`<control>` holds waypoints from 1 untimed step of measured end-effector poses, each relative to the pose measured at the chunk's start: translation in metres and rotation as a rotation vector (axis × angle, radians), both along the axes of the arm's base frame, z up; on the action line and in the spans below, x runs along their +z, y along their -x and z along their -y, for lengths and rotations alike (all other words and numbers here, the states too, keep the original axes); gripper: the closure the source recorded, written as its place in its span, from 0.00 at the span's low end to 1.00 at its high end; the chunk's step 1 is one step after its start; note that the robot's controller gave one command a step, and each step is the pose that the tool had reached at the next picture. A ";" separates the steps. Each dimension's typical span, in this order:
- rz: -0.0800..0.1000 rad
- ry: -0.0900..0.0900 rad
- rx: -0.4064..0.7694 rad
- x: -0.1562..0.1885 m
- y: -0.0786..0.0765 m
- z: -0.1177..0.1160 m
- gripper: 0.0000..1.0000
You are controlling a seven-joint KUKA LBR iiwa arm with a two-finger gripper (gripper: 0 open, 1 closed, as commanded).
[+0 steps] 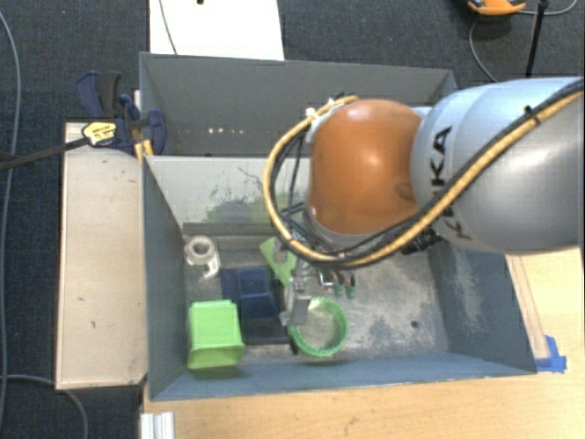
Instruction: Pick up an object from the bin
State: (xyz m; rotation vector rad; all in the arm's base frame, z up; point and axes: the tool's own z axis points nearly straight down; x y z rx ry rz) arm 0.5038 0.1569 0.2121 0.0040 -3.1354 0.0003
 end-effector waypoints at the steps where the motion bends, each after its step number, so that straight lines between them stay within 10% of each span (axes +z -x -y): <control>1: 0.008 -0.001 -0.004 0.004 -0.002 0.001 0.00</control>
Offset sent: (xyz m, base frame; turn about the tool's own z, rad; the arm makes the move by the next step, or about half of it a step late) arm -0.0234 -0.0097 -0.0105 -0.0290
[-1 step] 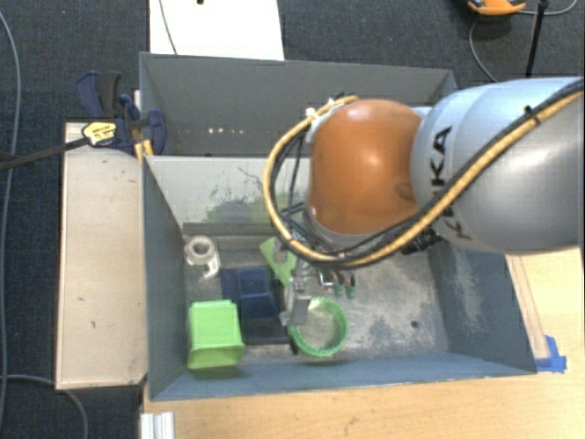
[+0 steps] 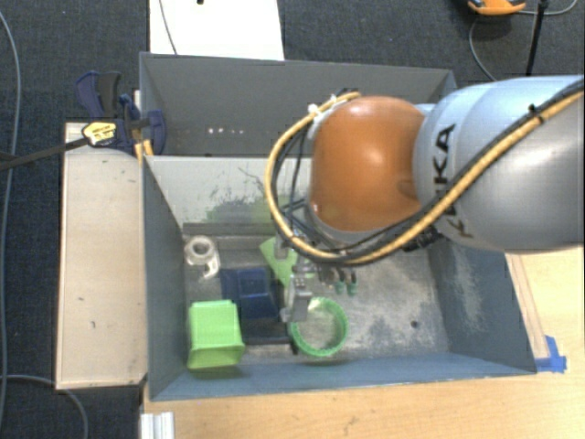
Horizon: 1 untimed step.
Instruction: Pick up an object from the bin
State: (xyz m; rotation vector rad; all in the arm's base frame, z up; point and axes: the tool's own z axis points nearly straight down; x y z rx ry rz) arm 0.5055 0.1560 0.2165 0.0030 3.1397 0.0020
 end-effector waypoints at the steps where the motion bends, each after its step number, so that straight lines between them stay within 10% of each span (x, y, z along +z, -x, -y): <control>1: -0.004 0.000 0.021 -0.009 0.015 0.005 0.00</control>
Offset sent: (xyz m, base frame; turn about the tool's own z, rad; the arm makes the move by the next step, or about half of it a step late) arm -0.0130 -0.0284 0.0253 0.0256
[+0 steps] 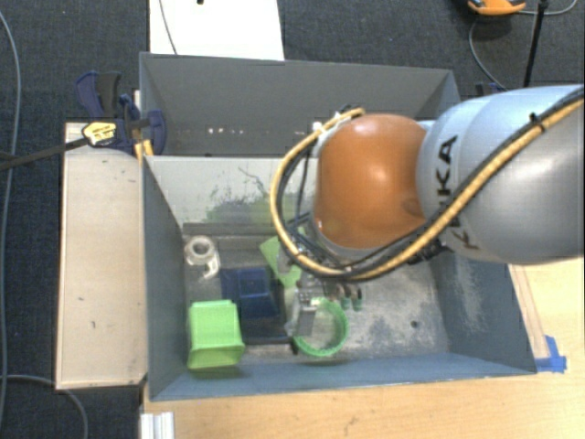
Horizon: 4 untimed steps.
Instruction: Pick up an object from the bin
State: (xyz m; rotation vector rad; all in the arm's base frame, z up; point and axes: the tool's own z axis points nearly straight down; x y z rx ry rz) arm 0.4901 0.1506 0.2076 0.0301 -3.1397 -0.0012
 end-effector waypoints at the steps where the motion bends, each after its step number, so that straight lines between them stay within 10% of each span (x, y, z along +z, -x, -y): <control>1: 0.002 -0.001 -0.028 0.020 -0.001 0.014 0.00; 4: 0.002 -0.001 0.095 0.028 0.008 -0.016 0.00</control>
Offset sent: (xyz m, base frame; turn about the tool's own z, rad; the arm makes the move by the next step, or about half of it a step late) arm -0.0110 -0.0150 0.0426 -0.0737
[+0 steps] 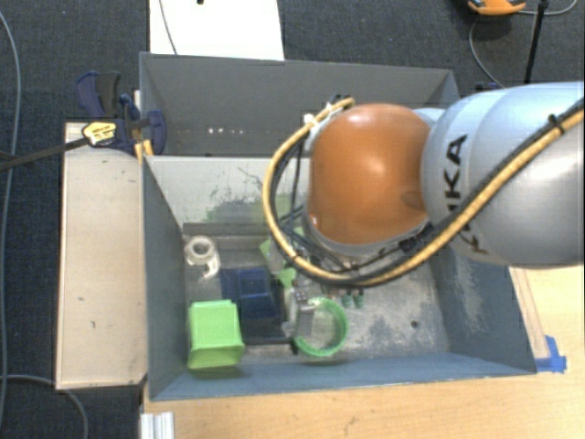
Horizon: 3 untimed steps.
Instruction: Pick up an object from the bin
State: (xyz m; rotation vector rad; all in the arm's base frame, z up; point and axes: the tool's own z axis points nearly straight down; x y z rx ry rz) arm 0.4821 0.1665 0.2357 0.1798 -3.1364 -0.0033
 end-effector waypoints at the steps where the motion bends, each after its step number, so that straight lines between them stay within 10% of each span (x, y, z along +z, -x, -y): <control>1: 0.005 -0.001 0.102 0.015 0.002 -0.014 0.00; 3: 0.011 -0.003 0.204 -0.081 -0.004 -0.044 0.00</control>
Offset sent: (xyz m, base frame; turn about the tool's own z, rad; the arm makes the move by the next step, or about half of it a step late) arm -0.0006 0.0611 -0.1141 -0.1121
